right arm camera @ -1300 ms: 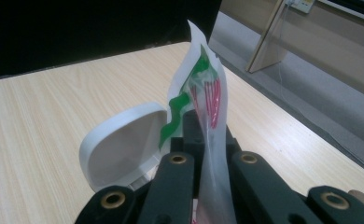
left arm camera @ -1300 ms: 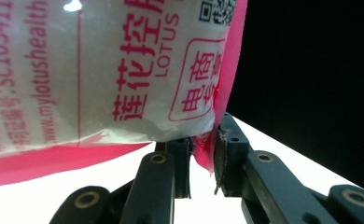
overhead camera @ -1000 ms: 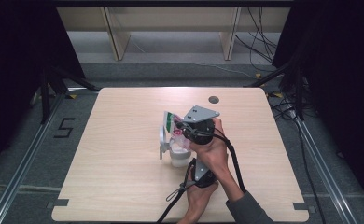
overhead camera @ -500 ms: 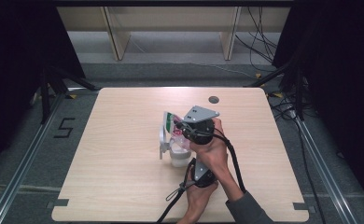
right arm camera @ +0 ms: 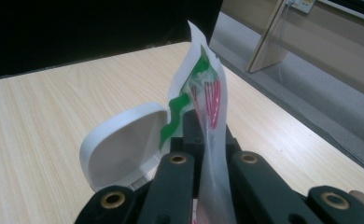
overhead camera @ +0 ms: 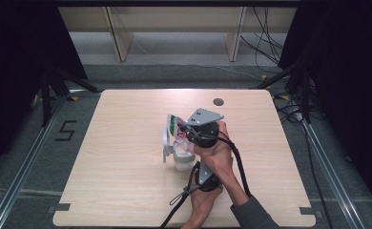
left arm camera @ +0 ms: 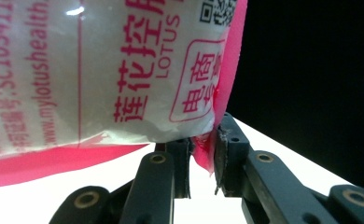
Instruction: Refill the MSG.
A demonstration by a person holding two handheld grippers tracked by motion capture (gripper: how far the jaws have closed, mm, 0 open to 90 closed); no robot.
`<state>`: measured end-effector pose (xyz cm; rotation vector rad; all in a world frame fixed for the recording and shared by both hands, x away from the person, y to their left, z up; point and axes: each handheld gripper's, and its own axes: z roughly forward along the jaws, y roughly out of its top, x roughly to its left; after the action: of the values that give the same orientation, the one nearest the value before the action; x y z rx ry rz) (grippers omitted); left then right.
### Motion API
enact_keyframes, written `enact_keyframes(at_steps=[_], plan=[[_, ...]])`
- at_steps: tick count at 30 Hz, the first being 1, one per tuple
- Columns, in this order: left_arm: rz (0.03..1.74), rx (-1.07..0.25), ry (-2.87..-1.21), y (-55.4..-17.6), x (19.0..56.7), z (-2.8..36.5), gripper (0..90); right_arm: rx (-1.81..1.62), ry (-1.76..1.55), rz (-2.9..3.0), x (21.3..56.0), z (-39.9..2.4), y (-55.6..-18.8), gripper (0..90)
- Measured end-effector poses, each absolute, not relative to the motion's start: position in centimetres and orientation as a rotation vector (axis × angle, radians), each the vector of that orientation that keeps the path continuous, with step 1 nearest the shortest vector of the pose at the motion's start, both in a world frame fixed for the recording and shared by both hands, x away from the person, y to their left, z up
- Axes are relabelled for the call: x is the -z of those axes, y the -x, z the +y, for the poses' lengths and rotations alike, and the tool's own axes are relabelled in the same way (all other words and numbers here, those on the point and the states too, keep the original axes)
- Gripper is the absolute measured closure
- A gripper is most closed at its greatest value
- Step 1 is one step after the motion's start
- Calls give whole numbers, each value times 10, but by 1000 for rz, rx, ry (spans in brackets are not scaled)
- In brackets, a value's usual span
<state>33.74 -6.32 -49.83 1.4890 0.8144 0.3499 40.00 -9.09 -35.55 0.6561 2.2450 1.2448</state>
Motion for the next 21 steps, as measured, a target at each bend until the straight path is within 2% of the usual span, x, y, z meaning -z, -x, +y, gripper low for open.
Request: enact_keyframes(at_steps=[21], plan=[[815, -346, -1485, -338, 498, -63, 774, -1250, -650, 2226, 356, -91, -401, 895]])
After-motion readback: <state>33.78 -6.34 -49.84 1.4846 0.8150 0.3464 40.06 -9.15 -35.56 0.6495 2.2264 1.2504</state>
